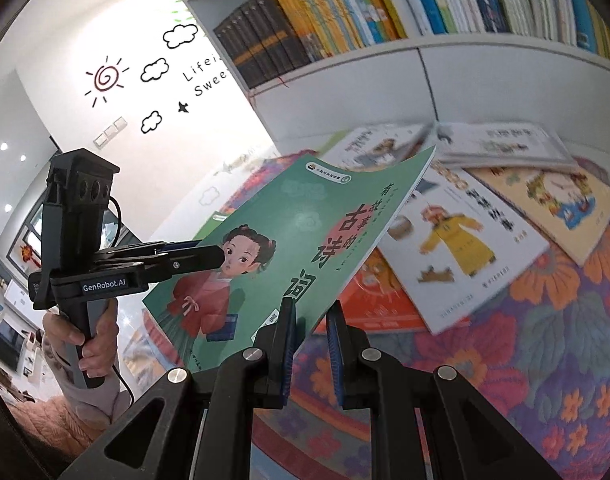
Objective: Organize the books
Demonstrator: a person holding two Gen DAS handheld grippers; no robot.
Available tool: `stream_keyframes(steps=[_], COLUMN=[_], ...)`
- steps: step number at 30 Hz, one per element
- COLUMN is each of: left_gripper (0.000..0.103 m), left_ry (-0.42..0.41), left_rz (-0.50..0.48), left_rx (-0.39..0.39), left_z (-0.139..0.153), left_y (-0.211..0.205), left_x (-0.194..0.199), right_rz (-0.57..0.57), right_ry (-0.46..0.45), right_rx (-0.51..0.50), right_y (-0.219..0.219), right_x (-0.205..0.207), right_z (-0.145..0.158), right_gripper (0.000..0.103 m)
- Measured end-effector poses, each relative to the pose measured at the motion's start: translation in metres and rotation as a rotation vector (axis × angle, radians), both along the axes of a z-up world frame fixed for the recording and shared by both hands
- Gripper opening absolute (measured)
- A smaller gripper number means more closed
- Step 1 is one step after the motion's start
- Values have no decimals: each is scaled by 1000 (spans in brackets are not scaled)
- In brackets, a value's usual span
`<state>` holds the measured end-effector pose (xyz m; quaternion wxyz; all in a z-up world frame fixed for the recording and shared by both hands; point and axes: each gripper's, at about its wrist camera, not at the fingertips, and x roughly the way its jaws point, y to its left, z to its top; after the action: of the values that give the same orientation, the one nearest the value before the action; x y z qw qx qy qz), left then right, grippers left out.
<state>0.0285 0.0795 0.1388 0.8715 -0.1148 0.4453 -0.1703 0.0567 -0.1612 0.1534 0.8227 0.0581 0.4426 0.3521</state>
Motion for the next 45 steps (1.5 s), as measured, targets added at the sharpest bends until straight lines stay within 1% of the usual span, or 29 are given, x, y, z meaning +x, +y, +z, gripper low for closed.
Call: stream_keyframes(steps=[3, 6, 13, 16, 20, 21, 24, 27, 33, 36, 38, 41, 44, 45], left_gripper=[30, 30, 30, 30, 30, 30, 30, 30, 30, 30, 30, 30, 31, 32], left_ry=[-13, -23, -53, -63, -47, -37, -4, 14, 41, 75, 99, 122, 119, 115], left_rz=[39, 76, 177, 234, 296, 310, 354, 396, 448, 458, 457, 480, 482, 480], left_rx=[0, 16, 7, 16, -7, -23, -69, -91, -96, -96, -88, -34, -4, 10], left_z=[5, 10, 18, 17, 4, -3, -24, -41, -63, -75, -84, -92, -94, -95], left_y=[18, 35, 87, 112, 147, 157, 186, 209, 233, 237, 238, 237, 234, 233], left_x=[-3, -7, -17, -19, -23, -23, -22, -25, -29, -23, -20, -17, -15, -15], right_rz=[24, 49, 111, 142, 184, 190, 196, 209, 223, 215, 203, 192, 182, 180], right_ry=[-22, -29, -34, -35, -46, -45, 1, 47, 91, 103, 134, 176, 172, 173], right_rx=[11, 15, 36, 55, 57, 56, 61, 62, 65, 63, 72, 74, 74, 72], right_y=[17, 35, 86, 111, 147, 156, 180, 208, 241, 245, 245, 246, 246, 245], right_x=[2, 6, 13, 15, 14, 15, 20, 25, 30, 34, 37, 41, 41, 41], right_z=[8, 11, 12, 11, 5, 1, -17, -37, -63, -77, -89, -103, -111, -112], right_gripper=[15, 15, 15, 15, 15, 15, 15, 15, 15, 15, 15, 15, 15, 16])
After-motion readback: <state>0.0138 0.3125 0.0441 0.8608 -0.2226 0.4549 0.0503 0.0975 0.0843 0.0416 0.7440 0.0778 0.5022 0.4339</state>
